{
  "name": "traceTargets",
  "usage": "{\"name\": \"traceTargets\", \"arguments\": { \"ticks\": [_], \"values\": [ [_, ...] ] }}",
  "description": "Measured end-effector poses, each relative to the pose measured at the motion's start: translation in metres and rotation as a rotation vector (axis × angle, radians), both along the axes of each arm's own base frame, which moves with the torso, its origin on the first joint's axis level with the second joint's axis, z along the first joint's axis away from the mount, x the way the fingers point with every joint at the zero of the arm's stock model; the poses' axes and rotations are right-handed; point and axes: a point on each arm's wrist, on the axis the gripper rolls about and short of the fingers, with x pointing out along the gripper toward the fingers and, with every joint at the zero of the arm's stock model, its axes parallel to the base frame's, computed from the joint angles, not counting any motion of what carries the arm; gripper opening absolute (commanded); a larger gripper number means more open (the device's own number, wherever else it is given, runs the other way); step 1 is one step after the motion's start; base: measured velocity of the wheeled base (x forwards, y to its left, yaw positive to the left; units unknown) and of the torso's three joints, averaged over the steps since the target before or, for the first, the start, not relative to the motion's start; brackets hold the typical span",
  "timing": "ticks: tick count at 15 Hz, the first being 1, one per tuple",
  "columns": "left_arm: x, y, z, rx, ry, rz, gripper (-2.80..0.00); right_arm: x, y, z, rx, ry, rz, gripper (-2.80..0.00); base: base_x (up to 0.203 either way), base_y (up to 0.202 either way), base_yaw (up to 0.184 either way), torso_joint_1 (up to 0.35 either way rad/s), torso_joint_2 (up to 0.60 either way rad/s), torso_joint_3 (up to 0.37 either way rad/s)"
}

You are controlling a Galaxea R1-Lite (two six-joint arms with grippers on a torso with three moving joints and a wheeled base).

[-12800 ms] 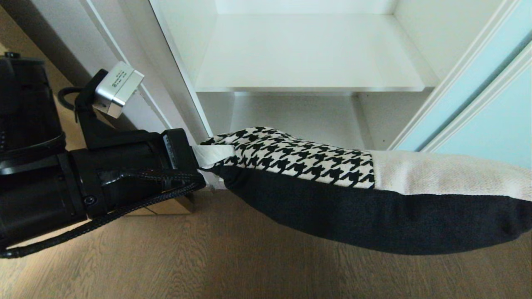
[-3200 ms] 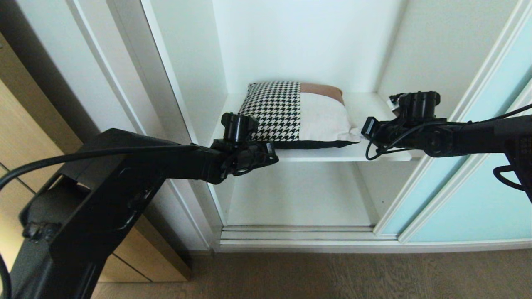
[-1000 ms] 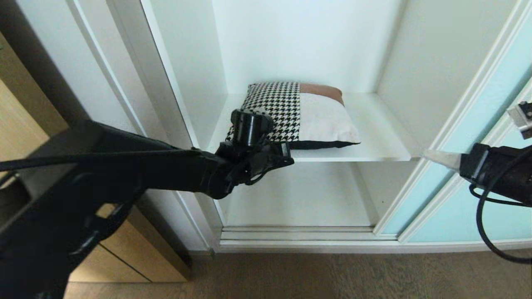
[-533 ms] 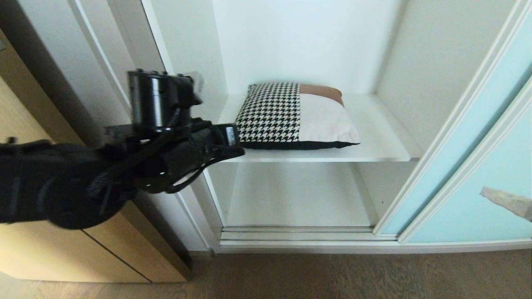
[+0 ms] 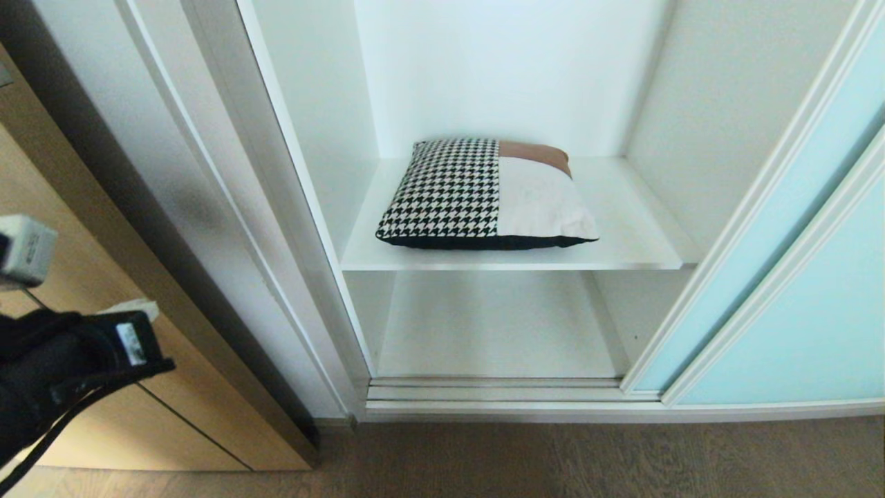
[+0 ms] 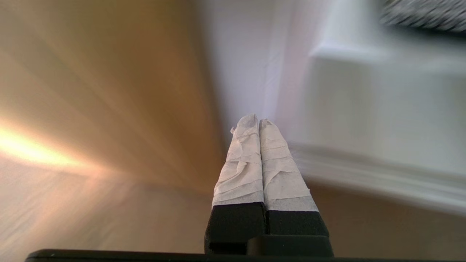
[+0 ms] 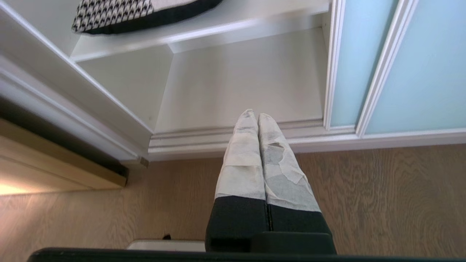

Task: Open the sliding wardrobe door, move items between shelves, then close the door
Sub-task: Close the door

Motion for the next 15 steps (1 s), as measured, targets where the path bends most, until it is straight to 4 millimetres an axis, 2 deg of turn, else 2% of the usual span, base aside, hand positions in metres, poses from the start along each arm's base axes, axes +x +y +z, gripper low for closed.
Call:
{"name": "traceTargets", "arguments": {
  "ticks": [2, 4, 10, 13, 15],
  "values": [
    [-0.029, 0.01, -0.016, 0.029, 0.0, 0.074, -2.8, -0.013, 0.0, -0.011, -0.001, -0.01, 0.005, -2.8, 0.0, 0.0, 0.0, 0.0, 0.0, 0.0],
    [-0.053, 0.018, -0.023, 0.039, -0.036, 0.146, -2.8, -0.02, 0.0, -0.015, 0.0, -0.042, 0.008, -2.8, 0.0, 0.0, 0.0, 0.0, 0.0, 0.0],
    [-0.111, 0.035, -0.046, 0.051, -0.11, 0.339, -2.8, -0.029, 0.001, -0.029, 0.001, -0.064, 0.022, -2.8, 0.0, 0.0, 0.0, 0.0, 0.0, 0.0],
    [-0.138, 0.035, -0.069, 0.067, -0.113, 0.35, -2.8, -0.032, 0.001, -0.033, 0.002, -0.074, 0.022, -2.8, 0.0, 0.0, 0.0, 0.0, 0.0, 0.0],
    [-0.155, 0.033, -0.089, 0.096, -0.105, 0.275, -2.8, -0.034, 0.001, -0.035, 0.001, -0.082, 0.017, -2.8, 0.0, 0.0, 0.0, 0.0, 0.0, 0.0]
  ]
}}
